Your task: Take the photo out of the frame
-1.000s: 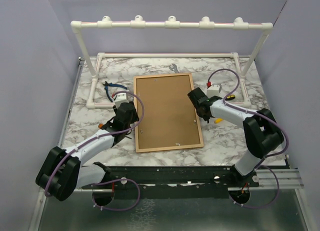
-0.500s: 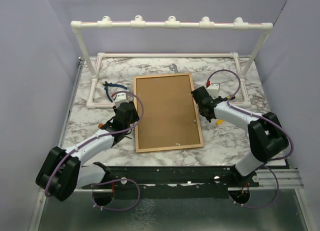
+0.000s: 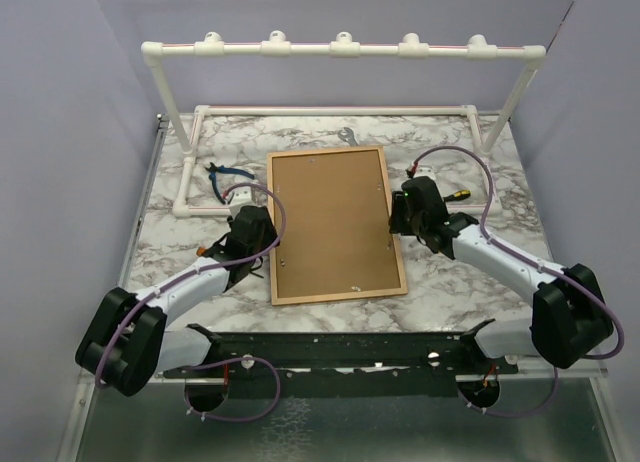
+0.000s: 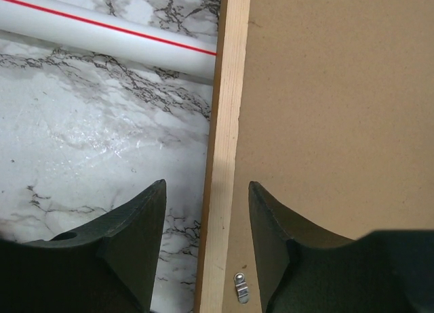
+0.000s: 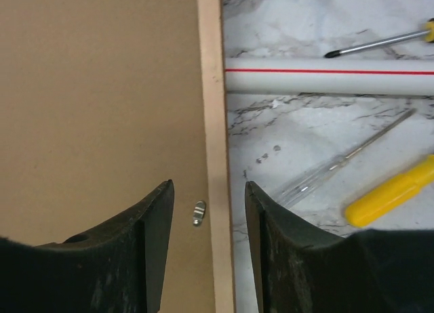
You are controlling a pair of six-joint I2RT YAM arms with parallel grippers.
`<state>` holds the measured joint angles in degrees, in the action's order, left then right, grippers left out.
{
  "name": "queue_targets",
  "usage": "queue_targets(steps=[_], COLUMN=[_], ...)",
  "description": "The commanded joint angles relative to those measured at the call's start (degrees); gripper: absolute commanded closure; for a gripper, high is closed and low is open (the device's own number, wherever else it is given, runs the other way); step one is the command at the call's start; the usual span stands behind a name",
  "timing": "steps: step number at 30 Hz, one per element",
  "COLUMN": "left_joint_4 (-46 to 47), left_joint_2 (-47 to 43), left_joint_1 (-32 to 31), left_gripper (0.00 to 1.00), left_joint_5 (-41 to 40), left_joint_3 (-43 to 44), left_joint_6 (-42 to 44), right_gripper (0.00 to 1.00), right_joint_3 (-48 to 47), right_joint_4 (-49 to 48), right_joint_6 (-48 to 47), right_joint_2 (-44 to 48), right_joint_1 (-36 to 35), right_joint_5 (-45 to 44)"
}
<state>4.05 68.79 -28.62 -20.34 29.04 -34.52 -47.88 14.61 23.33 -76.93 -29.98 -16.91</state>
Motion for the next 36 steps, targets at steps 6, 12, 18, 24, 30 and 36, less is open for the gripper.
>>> queue_targets(steps=[6,12,18,24,30,36], left_joint_4=[-2.5,-2.6,-3.0,-4.0,-7.0,-9.9], left_joint_2=[4.0,8.1,9.7,9.4,8.5,8.1], left_joint_1=[0.1,0.1,0.1,0.1,0.2,0.1], left_gripper=[0.47,0.49,0.61,0.91,1.00,1.00], left_joint_5=[2.2,3.7,2.9,2.5,3.3,4.1], left_joint_3=[1.9,3.7,4.7,5.6,6.6,9.1], left_joint_6=[0.6,0.9,0.4,-0.1,-0.9,-0.7], right_gripper=[0.50,0.50,0.51,0.52,0.52,0.50], right_joint_3=[2.9,2.3,2.2,3.8,4.7,6.6], right_joint_4=[-4.7,-4.8,-5.8,-8.7,-11.6,-16.9], right_joint_6=[-3.6,-4.8,-5.0,-4.5,-5.6,-13.1], right_joint_2=[4.0,3.8,4.4,6.1,5.7,7.4], right_joint_1=[0.2,0.2,0.1,-0.3,-5.6,-16.4], right_joint_5=[12.7,16.3,21.6,26.9,28.0,25.3])
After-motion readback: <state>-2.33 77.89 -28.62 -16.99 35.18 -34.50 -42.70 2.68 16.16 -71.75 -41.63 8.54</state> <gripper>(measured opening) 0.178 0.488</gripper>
